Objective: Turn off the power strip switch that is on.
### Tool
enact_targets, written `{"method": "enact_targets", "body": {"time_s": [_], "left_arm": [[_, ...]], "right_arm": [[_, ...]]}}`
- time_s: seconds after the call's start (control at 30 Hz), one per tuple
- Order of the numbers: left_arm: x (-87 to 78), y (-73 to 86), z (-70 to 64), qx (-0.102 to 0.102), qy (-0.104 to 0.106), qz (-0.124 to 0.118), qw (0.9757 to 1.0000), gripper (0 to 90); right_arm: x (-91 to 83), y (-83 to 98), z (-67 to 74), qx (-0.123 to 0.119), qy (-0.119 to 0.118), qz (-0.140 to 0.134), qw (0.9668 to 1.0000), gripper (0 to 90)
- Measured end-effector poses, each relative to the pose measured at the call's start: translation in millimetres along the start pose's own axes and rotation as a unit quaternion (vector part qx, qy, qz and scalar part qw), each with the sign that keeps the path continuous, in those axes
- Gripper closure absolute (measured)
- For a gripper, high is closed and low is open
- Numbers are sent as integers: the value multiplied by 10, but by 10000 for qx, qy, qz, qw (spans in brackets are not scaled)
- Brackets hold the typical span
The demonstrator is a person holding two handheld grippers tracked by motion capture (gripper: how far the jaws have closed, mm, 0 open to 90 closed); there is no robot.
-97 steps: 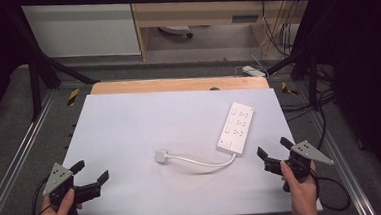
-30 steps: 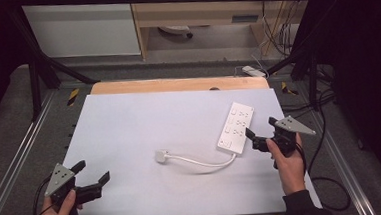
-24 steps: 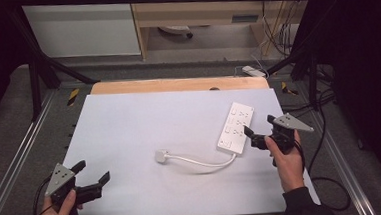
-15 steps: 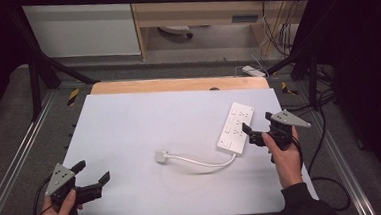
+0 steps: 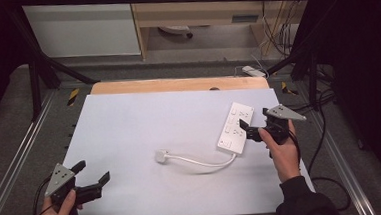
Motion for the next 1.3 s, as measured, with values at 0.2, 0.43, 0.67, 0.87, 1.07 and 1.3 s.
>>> {"method": "enact_targets", "body": {"time_s": [0.2,0.43,0.67,0.87,1.07,1.3], "left_arm": [[-2,-1,5,24,-18,0,10000,53],[-2,0,6,26,-17,1,10000,53],[-1,-1,5,34,-10,1,10000,53],[0,1,5,30,-8,5,10000,53],[1,1,5,41,-4,6,10000,53],[-1,1,3,38,2,6,10000,53]], "right_arm": [[45,-36,-1,-3,-17,13,10000,18],[120,-85,-1,-25,-20,25,10000,18],[151,-107,-14,25,-35,3,10000,19],[201,-135,-49,76,-34,11,10000,20],[248,-158,-80,136,-55,29,9999,26],[295,-196,-99,146,-56,64,9999,68]]}}
Point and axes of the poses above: each handheld gripper's, and its own axes: x roughly forward along the jaws, y roughly out of its underside, z roughly to its left, the point moved 7 cm from there along x, roughly forward along the jaws, and after that the axes turned 14 degrees about -y, right-handed, at the moved point
